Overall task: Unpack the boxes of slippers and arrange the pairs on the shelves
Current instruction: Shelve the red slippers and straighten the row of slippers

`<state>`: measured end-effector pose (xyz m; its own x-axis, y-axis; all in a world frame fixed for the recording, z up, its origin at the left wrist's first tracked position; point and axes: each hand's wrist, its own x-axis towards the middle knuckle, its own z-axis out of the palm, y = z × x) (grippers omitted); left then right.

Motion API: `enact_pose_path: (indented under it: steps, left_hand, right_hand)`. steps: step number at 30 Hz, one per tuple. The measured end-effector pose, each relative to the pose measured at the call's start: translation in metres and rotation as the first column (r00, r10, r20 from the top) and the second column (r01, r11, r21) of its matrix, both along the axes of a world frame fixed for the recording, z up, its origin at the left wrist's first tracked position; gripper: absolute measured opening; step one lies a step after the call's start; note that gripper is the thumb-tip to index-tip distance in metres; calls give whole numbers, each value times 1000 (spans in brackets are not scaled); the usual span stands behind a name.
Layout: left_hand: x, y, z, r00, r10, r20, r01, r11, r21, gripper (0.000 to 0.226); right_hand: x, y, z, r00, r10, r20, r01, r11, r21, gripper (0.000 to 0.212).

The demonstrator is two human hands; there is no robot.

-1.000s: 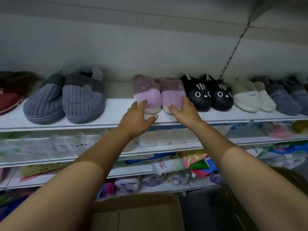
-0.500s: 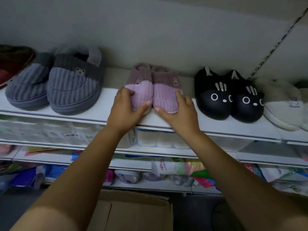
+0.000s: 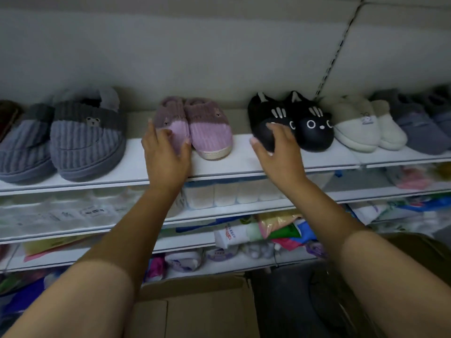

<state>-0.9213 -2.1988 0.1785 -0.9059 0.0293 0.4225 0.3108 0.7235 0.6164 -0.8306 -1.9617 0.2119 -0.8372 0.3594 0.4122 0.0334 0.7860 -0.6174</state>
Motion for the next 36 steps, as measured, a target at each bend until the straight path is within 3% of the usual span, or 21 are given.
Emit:
enact_pose_path:
  steps: [2,4,7,9,13,16,20,30,34,36]
  left_hand:
    - [26,35,8,987,-105,-123,105,994,-8,48]
    - [49,82,17,954,-268,-136,269,963,-8,52]
    - [64,149,27,926,-378,1,377,925,45,65]
    - [58,181,24,913,-381,149,364,923,127,81]
    - [48,214,8,905,-302,298,239,943,230,96]
    - [54,218,5,951,-163,263,117,976,183,86]
    - [61,204,5,972,-41,233,-23,963,268,73]
    - [48,200,19,959,5,283,-54,985,165,69]
    - [53,204,16,961,76,265,-112,986,126,68]
    - [65,218,16,966,187,182,-206,974,96,60]
  right_hand:
    - [22,42,2,993,-98,-66,100,995,30,51]
    - [32,88,4,985,-164,-45,166,986,32,51]
    - [21,149,5,976,-184,115,188,982,-24,70]
    - [4,174,1,974,-96,204,113,991,-71,88]
    - [-13,195,-17,981,30,194,-9,994,-106,96]
    - [-15,195,-20,986,50,159,-38,996,-78,95]
    - [-23,180,-22,964,212,161,-195,974,-112,97]
    - [-20,192,-8,893,382,240,-360,924,-130,88]
    - [30,235,-3,961,258,95,-249,964,-96,63]
    - [50,267,-4,988,150,-32,-151,987,-50,53]
